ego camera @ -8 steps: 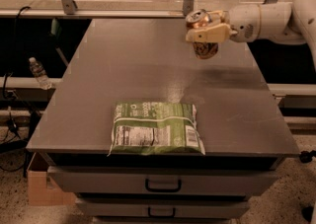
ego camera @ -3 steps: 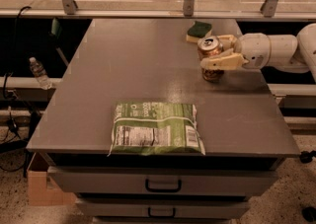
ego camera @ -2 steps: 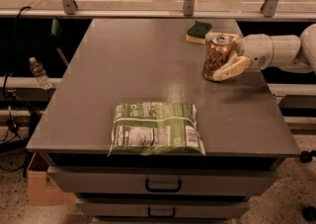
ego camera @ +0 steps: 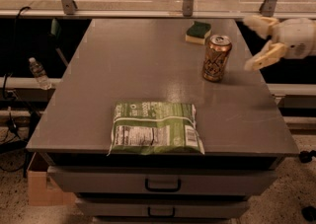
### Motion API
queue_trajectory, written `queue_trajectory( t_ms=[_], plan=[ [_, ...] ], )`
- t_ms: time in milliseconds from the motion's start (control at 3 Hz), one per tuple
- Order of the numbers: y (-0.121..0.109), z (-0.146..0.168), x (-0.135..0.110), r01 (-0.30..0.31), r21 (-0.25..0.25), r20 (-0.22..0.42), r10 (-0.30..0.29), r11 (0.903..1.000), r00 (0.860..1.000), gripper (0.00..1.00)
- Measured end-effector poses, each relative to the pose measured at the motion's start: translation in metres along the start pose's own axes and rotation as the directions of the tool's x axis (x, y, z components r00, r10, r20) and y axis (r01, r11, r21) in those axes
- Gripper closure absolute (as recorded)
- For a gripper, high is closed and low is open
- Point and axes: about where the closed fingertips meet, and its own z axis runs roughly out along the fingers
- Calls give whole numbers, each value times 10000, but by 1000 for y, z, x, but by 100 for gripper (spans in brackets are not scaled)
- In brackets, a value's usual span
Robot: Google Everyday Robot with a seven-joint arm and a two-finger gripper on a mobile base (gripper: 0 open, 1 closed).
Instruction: Place orange can upright
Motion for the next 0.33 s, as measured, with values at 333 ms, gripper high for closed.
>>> queue_trajectory(
  t_ms=[333],
  plan=[
    [-3, -60, -42, 60, 1574, -651, 43, 9875, 9979, 0]
  ],
)
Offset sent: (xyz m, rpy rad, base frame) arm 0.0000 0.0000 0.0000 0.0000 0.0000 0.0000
